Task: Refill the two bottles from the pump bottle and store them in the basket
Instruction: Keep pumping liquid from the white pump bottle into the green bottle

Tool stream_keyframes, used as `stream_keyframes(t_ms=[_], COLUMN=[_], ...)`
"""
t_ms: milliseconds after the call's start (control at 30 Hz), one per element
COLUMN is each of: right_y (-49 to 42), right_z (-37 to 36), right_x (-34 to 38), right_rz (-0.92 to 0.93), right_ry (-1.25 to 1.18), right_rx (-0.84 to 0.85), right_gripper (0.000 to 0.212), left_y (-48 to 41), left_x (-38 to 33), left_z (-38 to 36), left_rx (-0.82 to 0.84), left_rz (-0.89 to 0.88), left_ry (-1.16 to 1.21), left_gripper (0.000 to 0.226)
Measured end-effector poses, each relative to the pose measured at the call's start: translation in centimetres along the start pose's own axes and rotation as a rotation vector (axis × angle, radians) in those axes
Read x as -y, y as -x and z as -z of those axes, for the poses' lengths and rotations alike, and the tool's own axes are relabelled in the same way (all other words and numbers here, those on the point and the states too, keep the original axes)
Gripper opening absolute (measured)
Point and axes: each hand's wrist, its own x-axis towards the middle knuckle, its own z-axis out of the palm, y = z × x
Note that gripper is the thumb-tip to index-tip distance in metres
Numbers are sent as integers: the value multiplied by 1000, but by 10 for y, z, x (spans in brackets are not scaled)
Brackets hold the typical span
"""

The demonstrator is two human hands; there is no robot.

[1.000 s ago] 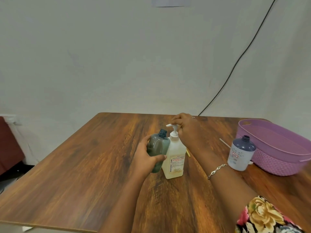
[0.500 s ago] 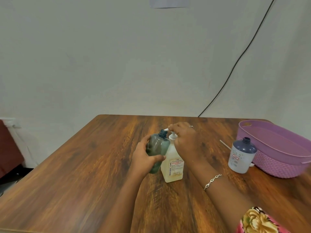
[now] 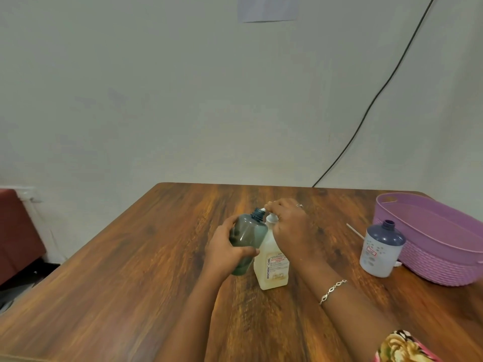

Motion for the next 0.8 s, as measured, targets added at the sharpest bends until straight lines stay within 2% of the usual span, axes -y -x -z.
stream_keyframes(t_ms=[233,467,667,800], right_y=[-12,0,-12,-8], right_z=[0,-3,-1,-6], right_x=[-4,-2,-5,-2], right_rz=[-64,24,-38,-13], right_ry=[-16,12,-27,-30], right_rx=[11,-56,-7,-68], right_gripper=[29,31,30,31], left_y=[2,3,3,4], left_x=[-1,0,1,2], left_z=[1,2,2,3], left_rx=[6,1,6,-1], left_rz=[11,13,22,18], left_ry=[-9,-9,1,41], left_gripper=[83,83,83,82])
